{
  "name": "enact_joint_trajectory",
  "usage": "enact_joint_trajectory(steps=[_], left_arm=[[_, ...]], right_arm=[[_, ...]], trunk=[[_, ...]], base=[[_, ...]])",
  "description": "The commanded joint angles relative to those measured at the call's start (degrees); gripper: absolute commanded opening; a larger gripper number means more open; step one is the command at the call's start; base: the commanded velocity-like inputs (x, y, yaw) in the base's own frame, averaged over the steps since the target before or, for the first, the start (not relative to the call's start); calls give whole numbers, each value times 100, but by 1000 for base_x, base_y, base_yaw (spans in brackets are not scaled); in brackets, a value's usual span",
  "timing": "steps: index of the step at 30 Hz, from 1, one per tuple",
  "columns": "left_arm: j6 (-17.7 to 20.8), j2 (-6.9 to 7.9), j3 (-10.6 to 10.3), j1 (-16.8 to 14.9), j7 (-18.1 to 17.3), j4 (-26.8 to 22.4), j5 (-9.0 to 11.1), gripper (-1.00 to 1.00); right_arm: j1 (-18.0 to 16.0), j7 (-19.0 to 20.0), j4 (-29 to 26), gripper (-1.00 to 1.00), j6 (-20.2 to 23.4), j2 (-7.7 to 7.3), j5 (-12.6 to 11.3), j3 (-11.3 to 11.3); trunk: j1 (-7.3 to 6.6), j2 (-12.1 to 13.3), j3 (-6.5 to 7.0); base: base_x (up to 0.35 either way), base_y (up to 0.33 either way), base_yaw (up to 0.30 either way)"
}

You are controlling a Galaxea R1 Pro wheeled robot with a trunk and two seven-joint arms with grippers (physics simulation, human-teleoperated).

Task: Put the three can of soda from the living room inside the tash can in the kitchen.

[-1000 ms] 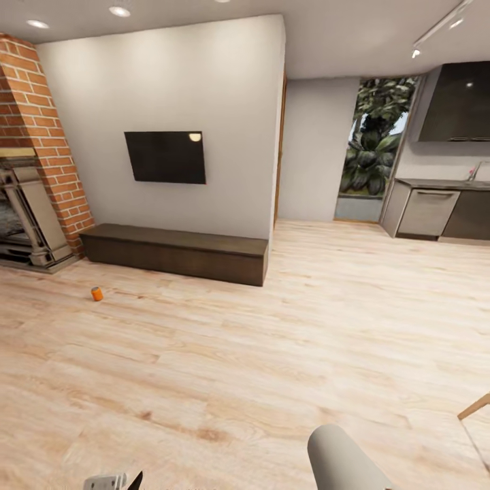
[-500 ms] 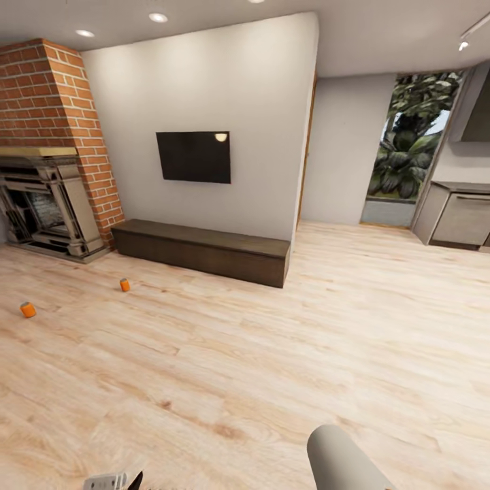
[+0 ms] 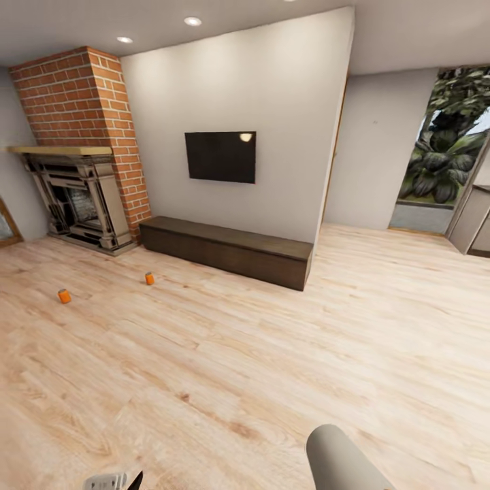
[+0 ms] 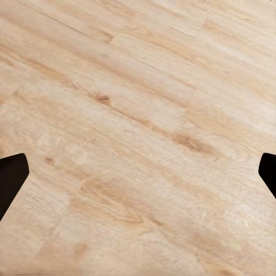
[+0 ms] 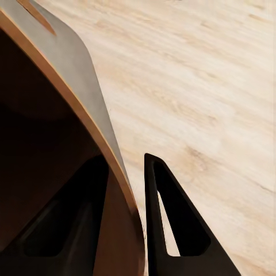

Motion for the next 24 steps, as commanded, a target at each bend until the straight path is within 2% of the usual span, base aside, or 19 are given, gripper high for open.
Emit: enact_joint_trajectory(steps=[1, 24], left_arm=[[0, 0, 0, 0, 0, -1, 0, 100], [0, -2, 0, 2, 0, 0, 0, 100]], right_arm=[[-2, 19, -10, -100, -2, 5, -34, -14], [-2, 19, -10, -100, -2, 48, -34, -10]], trunk=[[0, 0, 1], [0, 0, 1]], base=[[0, 0, 222], [0, 0, 218]])
